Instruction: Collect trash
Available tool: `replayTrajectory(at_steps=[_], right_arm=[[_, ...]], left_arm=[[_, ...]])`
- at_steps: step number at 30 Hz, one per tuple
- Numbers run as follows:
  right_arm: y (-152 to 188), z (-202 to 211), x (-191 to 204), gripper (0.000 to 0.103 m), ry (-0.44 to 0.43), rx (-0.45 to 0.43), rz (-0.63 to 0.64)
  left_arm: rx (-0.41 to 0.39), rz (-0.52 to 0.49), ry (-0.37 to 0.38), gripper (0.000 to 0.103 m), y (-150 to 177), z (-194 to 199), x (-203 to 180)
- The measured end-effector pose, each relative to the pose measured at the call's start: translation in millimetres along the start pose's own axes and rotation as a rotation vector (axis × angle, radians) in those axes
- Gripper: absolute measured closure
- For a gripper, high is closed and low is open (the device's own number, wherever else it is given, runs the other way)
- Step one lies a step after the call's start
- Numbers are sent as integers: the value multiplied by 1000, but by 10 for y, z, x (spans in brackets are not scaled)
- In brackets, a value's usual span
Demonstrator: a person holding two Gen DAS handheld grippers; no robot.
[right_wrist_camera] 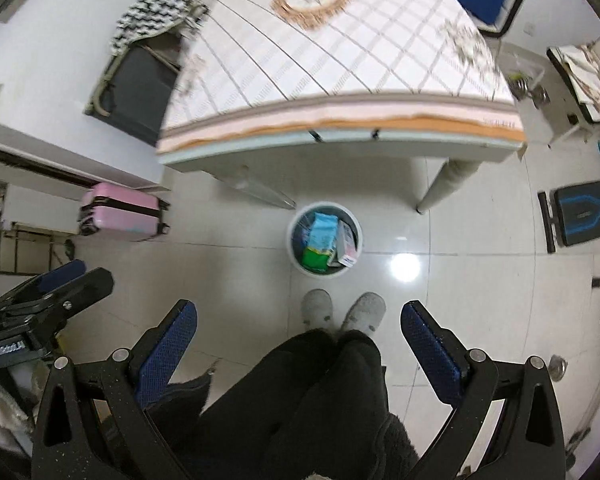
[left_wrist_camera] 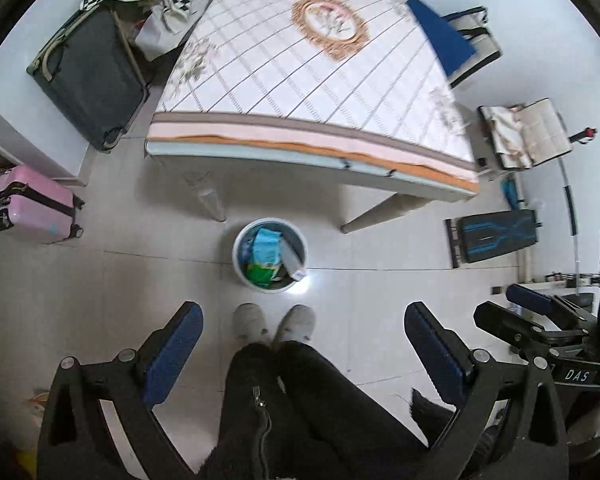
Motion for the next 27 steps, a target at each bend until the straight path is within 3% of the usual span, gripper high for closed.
replayTrajectory(at_steps=[8, 15, 27], right_arm=[[251, 734, 253, 0, -61, -61, 46], [366, 842, 356, 0, -141, -49, 72], [435, 919, 459, 0, -162, -52, 94]], left_arm=[[-55, -13, 116, 0, 160, 510, -198], [-76, -50, 176, 0, 237, 718, -343], [-112, -78, 171, 0, 314, 954, -374]])
Point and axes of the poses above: each gripper's, at about its wrist camera, not at the fingertips, and z roughly against the way its jaws point, x to its left, y to its underside, the point moved 8 cm from there along -z, roughly the way its jaws point, and after that the axes turned 12 degrees about x, right-handed, at the moved point
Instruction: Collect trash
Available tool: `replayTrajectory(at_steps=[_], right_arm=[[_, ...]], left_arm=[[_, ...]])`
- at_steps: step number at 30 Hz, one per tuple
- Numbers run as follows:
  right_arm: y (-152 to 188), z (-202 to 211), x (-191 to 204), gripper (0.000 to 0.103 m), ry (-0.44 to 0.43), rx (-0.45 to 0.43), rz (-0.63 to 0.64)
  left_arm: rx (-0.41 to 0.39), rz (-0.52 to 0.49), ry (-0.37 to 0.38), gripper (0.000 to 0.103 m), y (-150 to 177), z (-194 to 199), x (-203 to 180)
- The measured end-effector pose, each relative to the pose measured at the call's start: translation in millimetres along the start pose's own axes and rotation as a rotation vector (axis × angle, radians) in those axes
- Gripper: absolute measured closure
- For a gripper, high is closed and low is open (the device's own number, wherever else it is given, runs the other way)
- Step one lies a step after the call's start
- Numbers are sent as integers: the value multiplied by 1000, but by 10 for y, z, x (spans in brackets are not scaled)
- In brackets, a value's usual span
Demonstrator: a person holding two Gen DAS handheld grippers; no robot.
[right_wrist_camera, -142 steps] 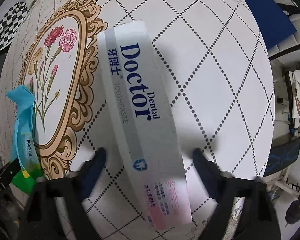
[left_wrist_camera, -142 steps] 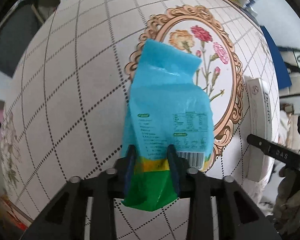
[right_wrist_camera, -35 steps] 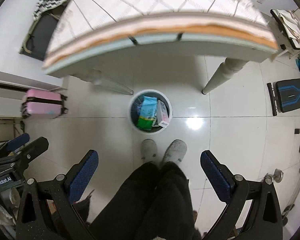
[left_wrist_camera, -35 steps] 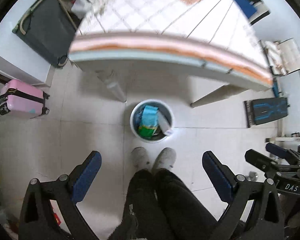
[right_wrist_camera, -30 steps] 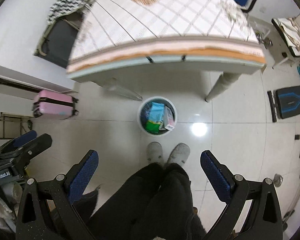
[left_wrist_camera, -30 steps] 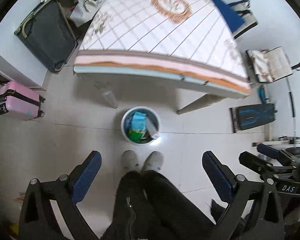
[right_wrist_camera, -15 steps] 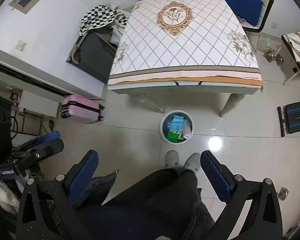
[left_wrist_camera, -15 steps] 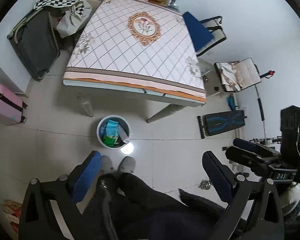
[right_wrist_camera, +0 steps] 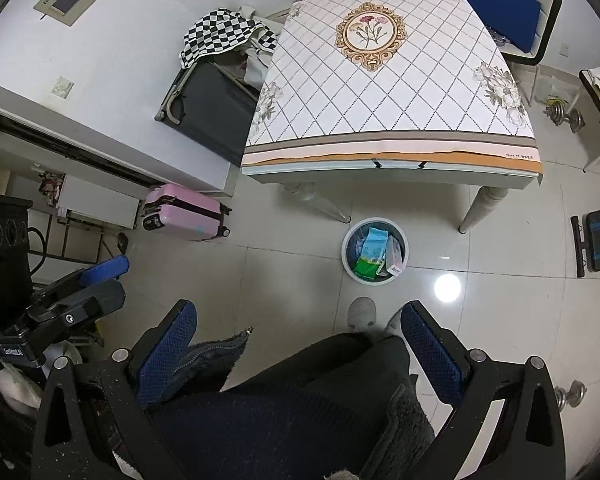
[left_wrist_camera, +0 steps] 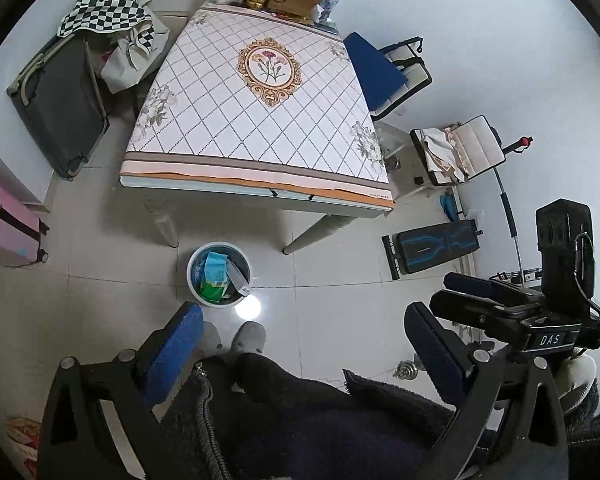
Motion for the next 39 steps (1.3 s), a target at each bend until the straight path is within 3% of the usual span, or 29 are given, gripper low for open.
replayTrajectory(at_steps=[39], right_arm=[[97, 78, -123, 0, -9, 18, -25]], left_arm=[[21, -42, -2, 0, -35, -57, -151]])
Point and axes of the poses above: each gripper's, at about its wrist camera, not at the fingertips, and z roughly against the way its jaws point, x to its left, y to its underside, the point moved 8 cm from there along -z, roughly the way its jaws point, and after that the axes turned 12 degrees about x, right-handed, at the moved point
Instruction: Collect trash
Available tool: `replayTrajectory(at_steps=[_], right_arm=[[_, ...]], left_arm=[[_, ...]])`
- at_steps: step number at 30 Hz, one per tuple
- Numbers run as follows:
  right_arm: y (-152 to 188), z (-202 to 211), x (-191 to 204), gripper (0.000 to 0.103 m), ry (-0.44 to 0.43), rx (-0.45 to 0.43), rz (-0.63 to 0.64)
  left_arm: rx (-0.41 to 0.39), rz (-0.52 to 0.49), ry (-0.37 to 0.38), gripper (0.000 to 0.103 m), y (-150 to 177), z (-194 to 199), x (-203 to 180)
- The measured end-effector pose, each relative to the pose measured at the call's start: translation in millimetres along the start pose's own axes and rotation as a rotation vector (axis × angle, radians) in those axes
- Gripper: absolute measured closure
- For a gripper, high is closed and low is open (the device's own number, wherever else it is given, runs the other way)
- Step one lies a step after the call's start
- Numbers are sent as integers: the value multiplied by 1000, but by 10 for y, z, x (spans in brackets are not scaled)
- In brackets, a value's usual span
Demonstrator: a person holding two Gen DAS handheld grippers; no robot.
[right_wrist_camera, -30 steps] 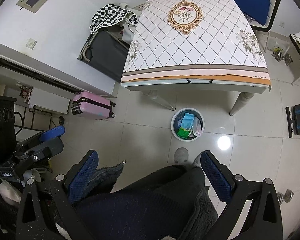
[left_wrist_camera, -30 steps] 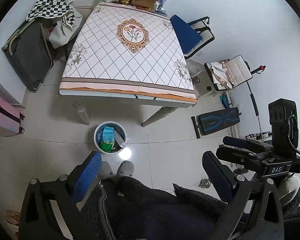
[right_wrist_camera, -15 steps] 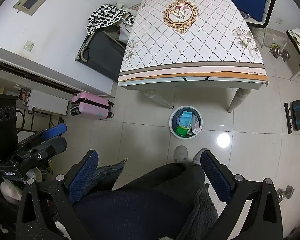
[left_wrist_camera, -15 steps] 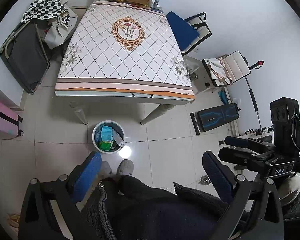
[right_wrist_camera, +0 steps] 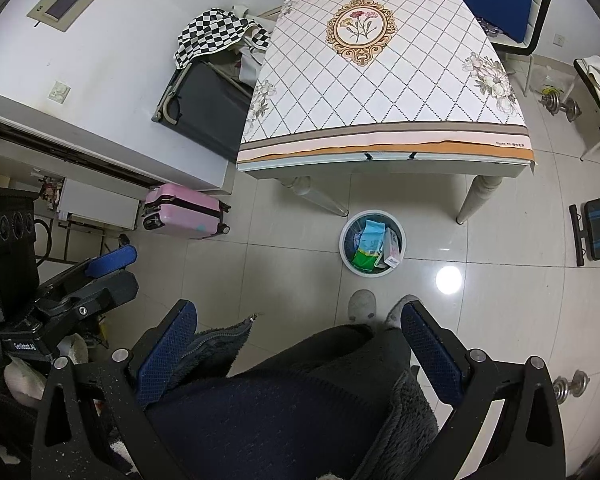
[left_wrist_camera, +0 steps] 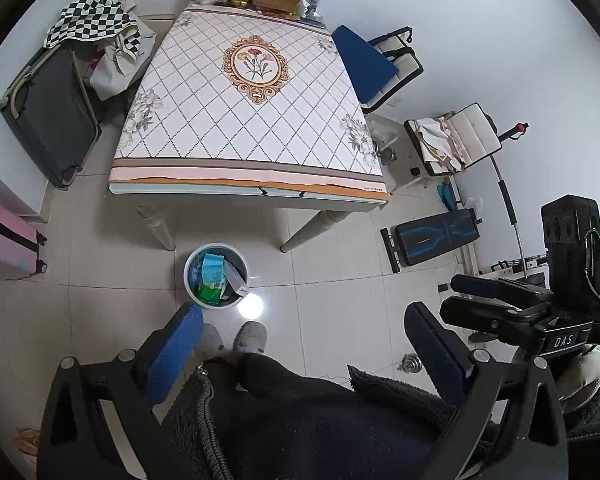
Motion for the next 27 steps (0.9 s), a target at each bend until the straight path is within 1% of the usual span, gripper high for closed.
replayTrajectory(at_steps=[27], right_arm=[[41, 72, -9, 0, -4, 4, 16]], left_arm=[[1, -10, 1, 0, 12, 14, 27]])
Point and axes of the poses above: each gripper's, at about its wrist camera, not at the fingertips, and z roughly against the way its jaws point, x to its left, y to its underside, the point moved 8 cm from there along -z, roughly the way its jaws point, and after that the axes turned 12 degrees about x, right-handed, at the moved point
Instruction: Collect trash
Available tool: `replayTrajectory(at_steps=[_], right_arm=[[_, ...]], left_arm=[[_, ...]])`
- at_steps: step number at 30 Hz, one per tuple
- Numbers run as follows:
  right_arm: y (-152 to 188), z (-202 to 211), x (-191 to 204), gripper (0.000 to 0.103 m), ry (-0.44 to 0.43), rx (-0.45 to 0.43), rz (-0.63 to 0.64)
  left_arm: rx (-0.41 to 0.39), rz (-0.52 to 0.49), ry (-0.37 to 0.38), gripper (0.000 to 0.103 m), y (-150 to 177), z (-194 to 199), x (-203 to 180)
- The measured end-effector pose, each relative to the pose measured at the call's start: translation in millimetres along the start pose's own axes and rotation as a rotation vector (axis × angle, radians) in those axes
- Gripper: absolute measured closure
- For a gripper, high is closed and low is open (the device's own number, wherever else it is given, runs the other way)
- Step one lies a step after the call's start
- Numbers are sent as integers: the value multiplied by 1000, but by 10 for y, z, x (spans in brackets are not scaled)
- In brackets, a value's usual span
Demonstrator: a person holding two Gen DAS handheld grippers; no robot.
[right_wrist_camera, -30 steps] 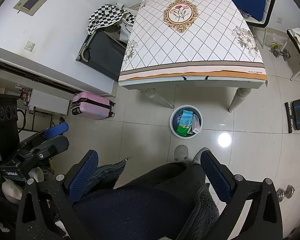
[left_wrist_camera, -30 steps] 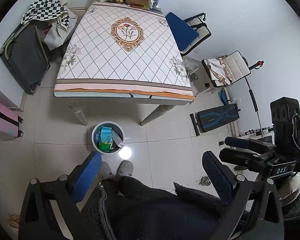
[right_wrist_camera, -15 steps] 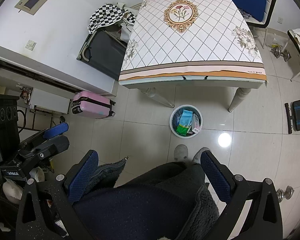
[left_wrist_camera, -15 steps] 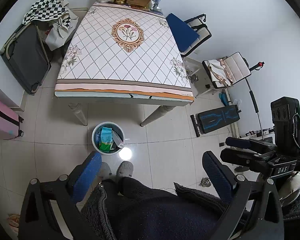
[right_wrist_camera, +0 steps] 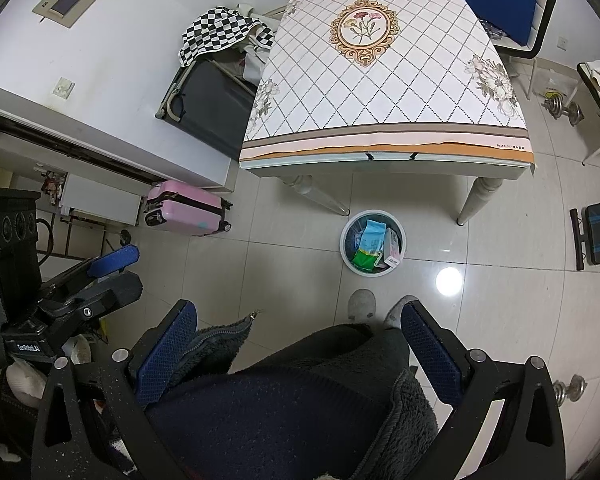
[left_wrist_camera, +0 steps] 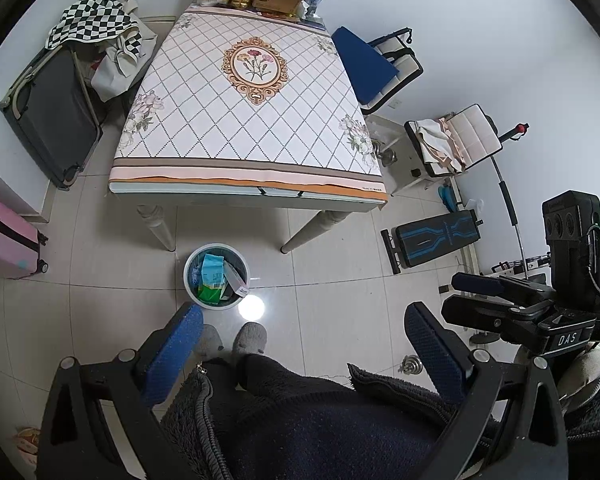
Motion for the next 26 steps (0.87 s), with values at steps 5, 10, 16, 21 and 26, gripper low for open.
replayTrajectory(at_steps=[5, 10, 16, 21, 26], right_arm=[[11, 18, -8, 0, 0, 3, 4], [11, 15, -20, 0, 1, 5, 4], [18, 21, -34, 0, -2, 13, 14], [-12, 22, -73, 0, -1, 17, 20], [-19, 15, -76, 0, 1, 25, 29]], left_arm=[[-2, 2, -1, 0, 4, -11, -12], [-4, 5, -4, 0, -7, 6, -20], [-4, 7, -8, 0, -24, 0, -10], [-6, 8, -10, 0, -20, 7, 8], [-17, 12, -17, 0, 6, 12, 1]])
Point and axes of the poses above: each gripper's, at about its wrist camera, not at the fingertips, and z roughly against the way its jaws point, x to its left, y to its underside, the point moved 8 cm from there along -z, roughly the way its jaws point, and after that the axes turned 12 degrees about x, right-handed, at the moved point
